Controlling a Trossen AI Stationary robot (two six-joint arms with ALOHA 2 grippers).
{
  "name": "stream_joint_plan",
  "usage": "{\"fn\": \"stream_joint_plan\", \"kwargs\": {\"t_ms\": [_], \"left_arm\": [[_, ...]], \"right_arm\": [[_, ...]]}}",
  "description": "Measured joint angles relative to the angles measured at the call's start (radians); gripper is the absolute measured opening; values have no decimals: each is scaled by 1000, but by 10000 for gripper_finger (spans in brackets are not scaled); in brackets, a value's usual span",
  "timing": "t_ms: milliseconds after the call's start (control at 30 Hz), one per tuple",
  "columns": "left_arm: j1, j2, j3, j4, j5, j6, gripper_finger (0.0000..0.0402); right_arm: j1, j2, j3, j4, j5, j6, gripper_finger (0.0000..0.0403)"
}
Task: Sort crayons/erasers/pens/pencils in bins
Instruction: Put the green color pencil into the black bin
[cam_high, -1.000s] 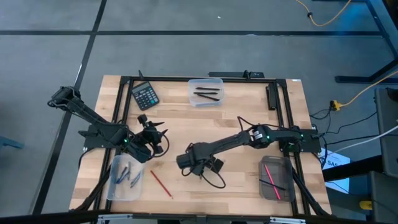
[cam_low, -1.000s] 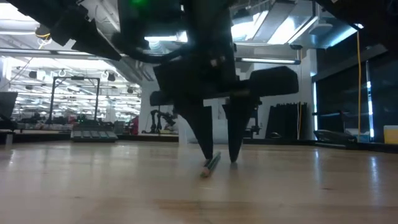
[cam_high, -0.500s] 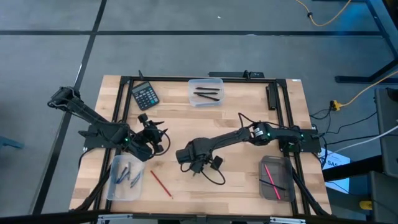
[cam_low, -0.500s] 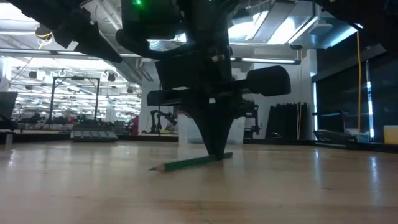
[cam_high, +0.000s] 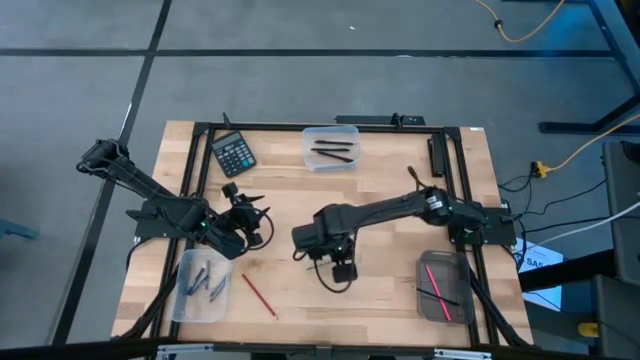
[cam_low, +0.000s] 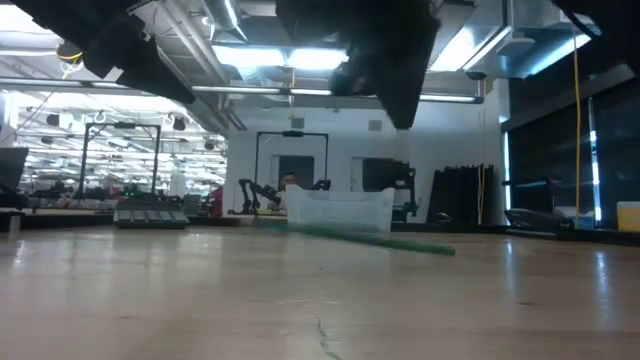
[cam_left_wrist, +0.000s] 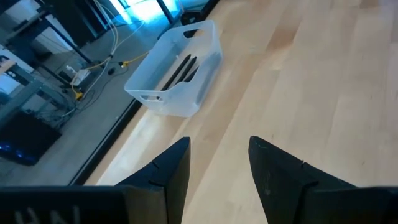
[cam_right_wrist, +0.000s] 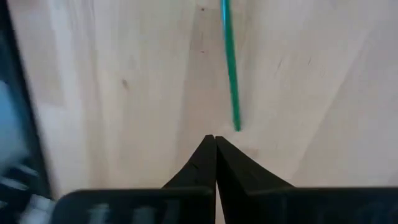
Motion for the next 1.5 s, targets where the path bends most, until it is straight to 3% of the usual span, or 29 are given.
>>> {"fn": "stream_joint_plan", "kwargs": {"t_ms": [67, 167, 367, 433, 633, 800, 1033, 1200, 1500], "left_arm": [[-2, 0, 0, 3, 0, -10, 157], [-3, 0, 0, 2, 11, -26, 157], [-3, 0, 0, 0, 19, -26, 157], [-3, 0, 0, 0, 21, -26, 157], [-9, 0, 0, -2, 26, -44, 157], [-30, 0, 0, -23, 26, -51, 157], [-45, 0, 0, -44, 26, -53, 157], [-45, 0, 0, -45, 24, -56, 157], [-45, 0, 0, -44, -5, -74, 157]], "right_arm": [[11, -40, -5, 1, -9, 113, 6], [55, -117, 3, -1, 24, 153, 6], [119, -128, -2, -3, 313, 182, 13], [126, -116, 1, 24, 345, 178, 25], [114, -33, -1, 171, 344, 165, 73], [107, 25, -18, 297, 335, 111, 90], [102, 22, -246, 538, 221, 100, 91], [103, 9, -394, 650, 205, 101, 91], [103, -3, -497, 737, 185, 67, 91]]}}
